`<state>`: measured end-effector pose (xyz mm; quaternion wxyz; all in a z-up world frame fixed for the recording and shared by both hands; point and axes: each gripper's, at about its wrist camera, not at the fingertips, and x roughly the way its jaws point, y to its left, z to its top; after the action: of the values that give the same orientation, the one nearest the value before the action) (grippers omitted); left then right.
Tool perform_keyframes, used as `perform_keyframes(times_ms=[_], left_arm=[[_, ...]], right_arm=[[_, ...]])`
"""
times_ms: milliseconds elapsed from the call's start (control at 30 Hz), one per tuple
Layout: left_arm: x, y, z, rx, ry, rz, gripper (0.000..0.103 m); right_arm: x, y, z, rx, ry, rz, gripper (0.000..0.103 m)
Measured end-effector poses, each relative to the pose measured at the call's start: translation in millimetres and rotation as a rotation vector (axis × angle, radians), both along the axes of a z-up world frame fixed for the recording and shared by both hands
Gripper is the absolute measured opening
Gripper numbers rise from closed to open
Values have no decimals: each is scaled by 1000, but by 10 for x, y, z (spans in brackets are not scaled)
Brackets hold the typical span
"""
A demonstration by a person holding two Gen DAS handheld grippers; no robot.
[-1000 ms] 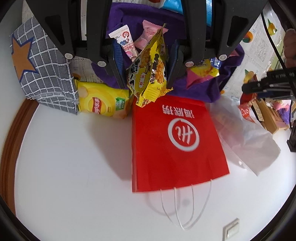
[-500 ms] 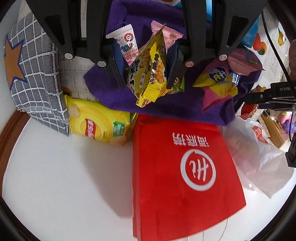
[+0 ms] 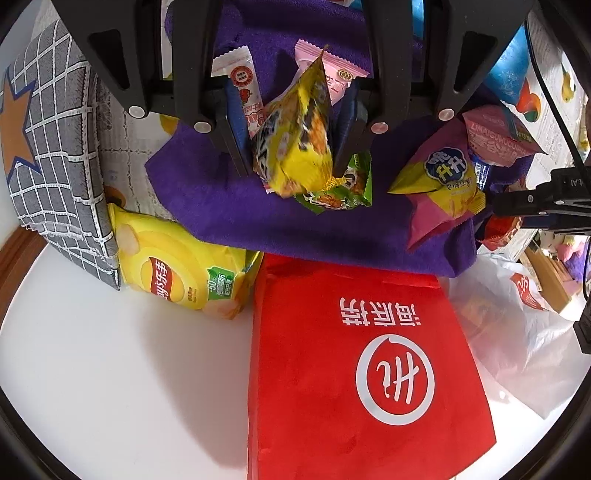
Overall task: Organize snacks
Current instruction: 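Open the left tool over the towel while the right tool releases the yellow bag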
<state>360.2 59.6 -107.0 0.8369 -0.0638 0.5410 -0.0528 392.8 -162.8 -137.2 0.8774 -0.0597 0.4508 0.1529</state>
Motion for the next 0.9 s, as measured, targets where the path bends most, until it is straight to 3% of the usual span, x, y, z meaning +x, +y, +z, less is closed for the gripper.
perform_keyframes(times_ms=[533, 600, 900], left_arm=[[23, -46, -52, -1, 21, -21, 40], [23, -61, -40, 8, 13, -23, 52], [-18, -123, 95, 29, -50, -47, 61]], right_arm=[[-3, -73, 78, 15, -12, -22, 51], [-6, -71, 80, 15, -13, -22, 52], [-1, -63, 84, 17, -10, -23, 54]])
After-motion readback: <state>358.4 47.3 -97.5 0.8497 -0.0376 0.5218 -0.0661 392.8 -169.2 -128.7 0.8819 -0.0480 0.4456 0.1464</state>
